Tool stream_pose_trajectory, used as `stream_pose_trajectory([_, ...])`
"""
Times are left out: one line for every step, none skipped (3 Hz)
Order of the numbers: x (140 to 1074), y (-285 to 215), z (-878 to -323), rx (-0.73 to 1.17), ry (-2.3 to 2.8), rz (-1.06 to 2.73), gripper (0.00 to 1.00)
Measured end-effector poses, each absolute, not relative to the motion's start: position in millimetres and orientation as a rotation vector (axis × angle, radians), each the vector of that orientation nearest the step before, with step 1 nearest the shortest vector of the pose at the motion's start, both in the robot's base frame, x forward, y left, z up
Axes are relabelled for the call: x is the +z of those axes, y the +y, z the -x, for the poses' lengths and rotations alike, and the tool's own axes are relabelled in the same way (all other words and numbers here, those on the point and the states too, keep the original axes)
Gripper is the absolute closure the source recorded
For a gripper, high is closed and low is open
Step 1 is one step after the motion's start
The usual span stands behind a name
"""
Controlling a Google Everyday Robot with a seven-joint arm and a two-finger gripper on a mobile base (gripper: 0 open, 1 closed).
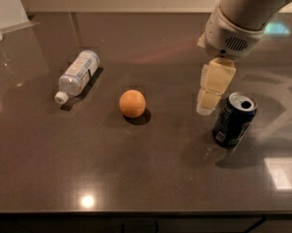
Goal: Move orange near pepsi can
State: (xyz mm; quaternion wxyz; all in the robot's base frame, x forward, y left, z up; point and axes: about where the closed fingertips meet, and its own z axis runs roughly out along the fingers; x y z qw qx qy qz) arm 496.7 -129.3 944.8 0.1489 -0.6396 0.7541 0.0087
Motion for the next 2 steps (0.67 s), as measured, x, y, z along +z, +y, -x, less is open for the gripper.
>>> stream_pose_trajectory([918, -88, -510, 0.109, 2.121, 1.932, 0.00])
stream_pose_trajectory([905, -61, -512, 0.174, 2.066, 1.992, 0.00])
